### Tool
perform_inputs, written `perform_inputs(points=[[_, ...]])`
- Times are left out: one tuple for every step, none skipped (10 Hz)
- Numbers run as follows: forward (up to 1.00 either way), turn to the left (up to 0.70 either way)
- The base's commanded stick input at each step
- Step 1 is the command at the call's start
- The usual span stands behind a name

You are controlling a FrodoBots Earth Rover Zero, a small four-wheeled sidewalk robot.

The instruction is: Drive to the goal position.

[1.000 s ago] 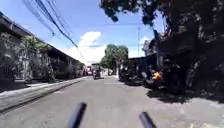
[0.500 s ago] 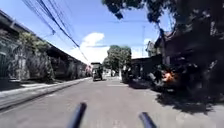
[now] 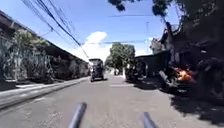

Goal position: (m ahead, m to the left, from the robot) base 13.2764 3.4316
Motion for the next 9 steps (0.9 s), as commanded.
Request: perform_inputs(points=[[1.00,0.00],[1.00,0.00],[1.00,0.00],[1.00,0.00],[1.00,0.05],[1.00,0.09],[1.00,0.03],[1.00,-0.32],[1.00,-0.40]])
